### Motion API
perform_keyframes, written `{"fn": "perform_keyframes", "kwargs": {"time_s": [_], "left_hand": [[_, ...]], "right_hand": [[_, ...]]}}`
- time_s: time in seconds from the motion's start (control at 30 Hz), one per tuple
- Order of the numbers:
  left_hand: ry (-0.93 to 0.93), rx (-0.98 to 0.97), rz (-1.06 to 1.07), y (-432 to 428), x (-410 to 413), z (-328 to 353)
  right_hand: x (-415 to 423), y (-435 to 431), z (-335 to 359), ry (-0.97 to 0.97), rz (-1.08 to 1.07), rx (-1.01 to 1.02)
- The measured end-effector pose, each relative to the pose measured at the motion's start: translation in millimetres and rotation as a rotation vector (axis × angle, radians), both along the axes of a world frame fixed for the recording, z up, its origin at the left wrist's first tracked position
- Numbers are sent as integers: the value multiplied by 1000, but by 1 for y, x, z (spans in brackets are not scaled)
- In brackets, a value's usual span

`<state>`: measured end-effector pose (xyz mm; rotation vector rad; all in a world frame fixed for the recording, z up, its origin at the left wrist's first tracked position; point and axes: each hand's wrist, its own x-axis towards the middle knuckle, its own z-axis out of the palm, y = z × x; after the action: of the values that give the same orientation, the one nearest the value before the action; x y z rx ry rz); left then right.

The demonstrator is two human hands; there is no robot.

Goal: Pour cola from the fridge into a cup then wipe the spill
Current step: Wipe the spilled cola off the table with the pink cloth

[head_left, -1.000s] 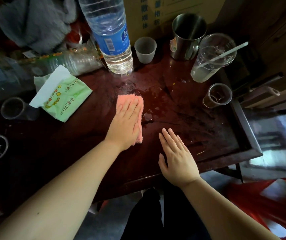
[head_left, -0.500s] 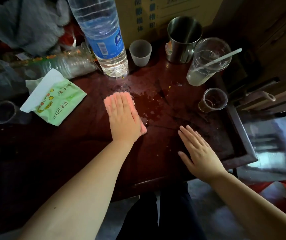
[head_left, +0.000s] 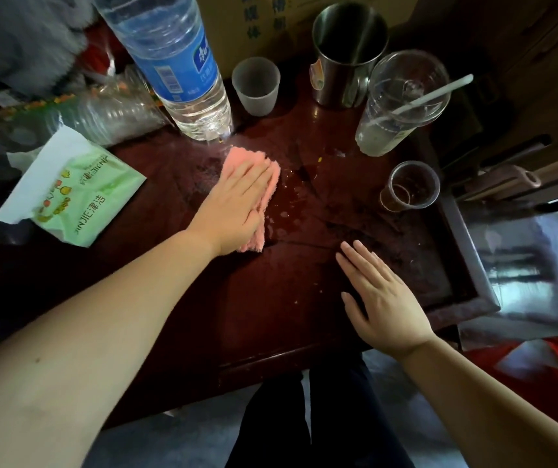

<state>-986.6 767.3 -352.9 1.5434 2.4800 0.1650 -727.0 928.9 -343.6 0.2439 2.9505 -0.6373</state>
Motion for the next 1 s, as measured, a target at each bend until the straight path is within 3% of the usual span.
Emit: {"fn": "perform_keyframes", "kwargs": {"time_s": [0.23, 0.4, 0.57, 0.87, 1.0], "left_hand": [[-80, 84, 102, -2, 49, 4], [-39, 105, 443, 13, 97, -3], [29, 49, 648, 46, 90, -7], [56, 92, 411, 87, 33, -9], [4, 88, 190, 93, 10, -9]], "right_hand": [[0, 1, 0, -4, -4, -1], [1, 0, 1, -9, -10, -6], [0, 1, 3, -16, -15, -13], [0, 3, 2, -24, -5, -32], [-1, 3, 3, -22, -7, -50]]}}
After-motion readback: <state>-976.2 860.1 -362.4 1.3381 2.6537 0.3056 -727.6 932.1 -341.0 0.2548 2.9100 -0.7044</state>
